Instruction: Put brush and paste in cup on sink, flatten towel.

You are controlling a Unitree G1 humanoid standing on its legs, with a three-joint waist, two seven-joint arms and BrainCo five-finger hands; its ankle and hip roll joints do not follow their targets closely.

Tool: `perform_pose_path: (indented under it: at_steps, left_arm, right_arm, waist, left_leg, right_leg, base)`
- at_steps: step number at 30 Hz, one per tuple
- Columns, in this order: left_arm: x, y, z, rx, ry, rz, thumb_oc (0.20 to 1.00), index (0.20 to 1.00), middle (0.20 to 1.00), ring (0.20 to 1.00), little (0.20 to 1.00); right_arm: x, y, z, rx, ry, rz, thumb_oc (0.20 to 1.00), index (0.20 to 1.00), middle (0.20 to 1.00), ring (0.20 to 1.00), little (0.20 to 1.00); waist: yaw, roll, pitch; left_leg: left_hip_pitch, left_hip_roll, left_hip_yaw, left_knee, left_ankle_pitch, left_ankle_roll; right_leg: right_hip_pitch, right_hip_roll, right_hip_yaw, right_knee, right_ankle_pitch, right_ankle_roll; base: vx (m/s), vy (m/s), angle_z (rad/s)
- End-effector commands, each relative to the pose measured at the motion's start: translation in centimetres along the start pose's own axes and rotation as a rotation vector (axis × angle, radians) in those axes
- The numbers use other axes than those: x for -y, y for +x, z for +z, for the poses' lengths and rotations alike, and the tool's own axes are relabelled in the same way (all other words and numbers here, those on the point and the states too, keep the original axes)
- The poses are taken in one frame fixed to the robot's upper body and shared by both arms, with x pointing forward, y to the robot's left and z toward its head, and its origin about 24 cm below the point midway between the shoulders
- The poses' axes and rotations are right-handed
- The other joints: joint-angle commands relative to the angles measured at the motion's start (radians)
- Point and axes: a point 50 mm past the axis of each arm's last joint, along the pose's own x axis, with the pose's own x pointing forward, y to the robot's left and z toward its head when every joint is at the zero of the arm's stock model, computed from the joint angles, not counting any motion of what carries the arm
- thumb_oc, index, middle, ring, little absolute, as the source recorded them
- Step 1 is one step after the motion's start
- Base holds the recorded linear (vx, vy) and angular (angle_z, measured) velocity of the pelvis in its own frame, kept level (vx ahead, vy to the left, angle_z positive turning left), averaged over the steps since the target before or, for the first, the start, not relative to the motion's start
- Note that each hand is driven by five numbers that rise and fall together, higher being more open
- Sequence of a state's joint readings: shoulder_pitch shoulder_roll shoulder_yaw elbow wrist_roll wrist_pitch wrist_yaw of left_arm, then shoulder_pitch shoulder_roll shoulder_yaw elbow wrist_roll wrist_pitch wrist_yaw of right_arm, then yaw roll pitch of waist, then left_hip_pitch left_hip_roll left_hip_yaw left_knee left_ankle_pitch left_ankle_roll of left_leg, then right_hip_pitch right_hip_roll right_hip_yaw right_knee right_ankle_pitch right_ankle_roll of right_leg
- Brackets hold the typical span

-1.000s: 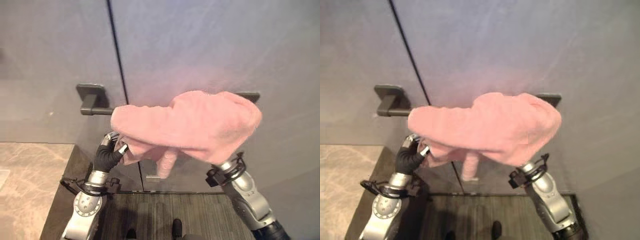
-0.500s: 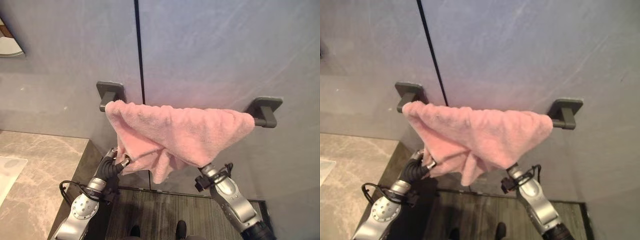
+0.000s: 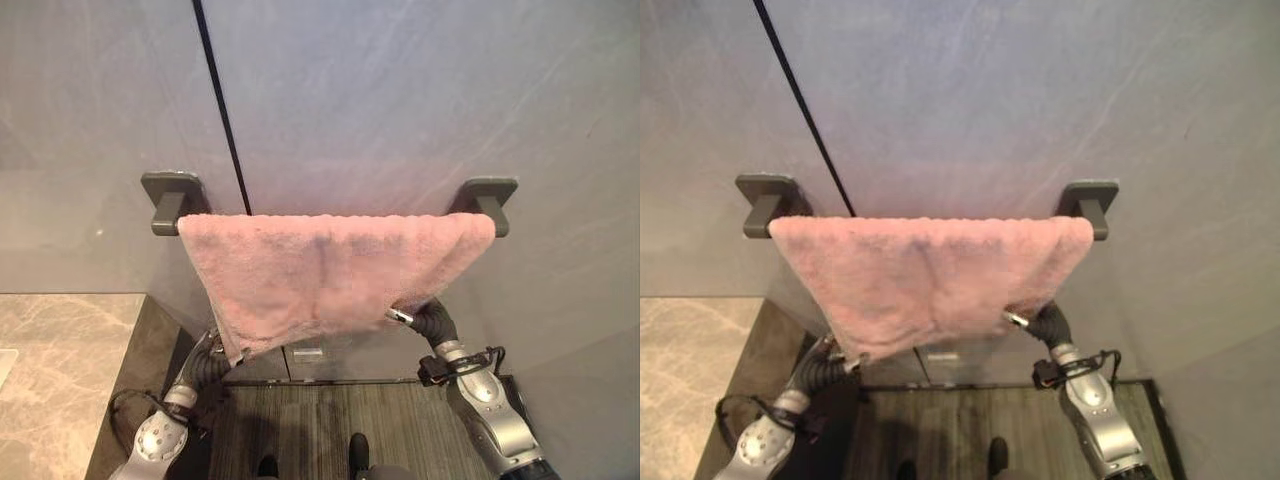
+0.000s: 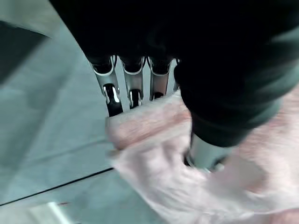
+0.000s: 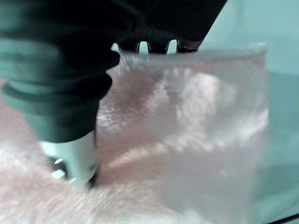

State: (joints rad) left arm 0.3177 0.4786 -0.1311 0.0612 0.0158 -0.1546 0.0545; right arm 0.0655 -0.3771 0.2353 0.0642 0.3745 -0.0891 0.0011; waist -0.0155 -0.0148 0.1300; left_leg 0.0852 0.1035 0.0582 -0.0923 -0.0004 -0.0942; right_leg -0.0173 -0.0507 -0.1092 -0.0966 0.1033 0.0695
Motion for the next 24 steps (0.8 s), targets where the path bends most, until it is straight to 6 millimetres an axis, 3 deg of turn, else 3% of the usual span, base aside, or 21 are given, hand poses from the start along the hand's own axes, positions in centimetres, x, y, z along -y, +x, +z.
perform_pose_path:
  at_steps: [1, 6, 18, 24]
  left_arm:
    - [-0.7, 0.4, -1.2, -0.077, 0.114, -0.031, 1.0, 1.0, 1.0, 1.0, 1.0]
    - [-0.3, -0.1, -3.7, -0.208, 0.054, 0.018, 1.0, 1.0, 1.0, 1.0, 1.0]
    - [0.0, 0.0, -4.0, -0.233, -0.044, 0.134, 1.0, 1.0, 1.0, 1.0, 1.0]
    - [1.9, 0.6, -7.4, -0.42, 0.002, 0.007, 1.0, 1.0, 1.0, 1.0, 1.0]
  right_arm:
    - [0.9, 0.4, 0.1, -0.019, -0.011, -0.044, 1.0, 1.0, 1.0, 1.0, 1.0]
    - [2.4, -0.5, -1.8, -0.104, 0.012, -0.168, 1.0, 1.0, 1.0, 1.0, 1.0]
    - [4.2, -2.7, -3.9, -0.141, 0.108, -0.399, 1.0, 1.0, 1.0, 1.0, 1.0]
    - [5.3, -4.6, -10.5, -0.547, -0.132, -0.358, 1.0, 1.0, 1.0, 1.0, 1.0]
  waist:
    - [-0.01, -0.034, -0.009]
    - [-0.02, -0.026, -0.013]
    - [-0.045, -0.012, -0.012]
    - [-0.048, -0.011, -0.019]
  left_leg:
    - [-0.028, -0.023, -0.006, 0.005, 0.009, 0.002]
    - [-0.027, -0.022, 0.0, 0.005, 0.006, 0.004]
    - [-0.027, -0.025, 0.005, 0.005, 0.004, 0.005]
    - [-0.027, -0.023, 0.01, 0.005, 0.005, 0.006]
  right_leg:
    - [0.092, -0.056, -0.001, 0.009, -0.11, 0.079]
    - [0.088, -0.055, 0.004, 0.009, -0.111, 0.078]
    - [0.087, -0.057, 0.011, 0.009, -0.11, 0.079]
    - [0.086, -0.059, 0.009, 0.009, -0.107, 0.08]
  base:
    - [0.0, 0.0, 0.0]
    - [0.01, 0.005, -0.06]
    - [0.0, 0.001, 0.0]
    - [-0.01, 0.004, 0.0]
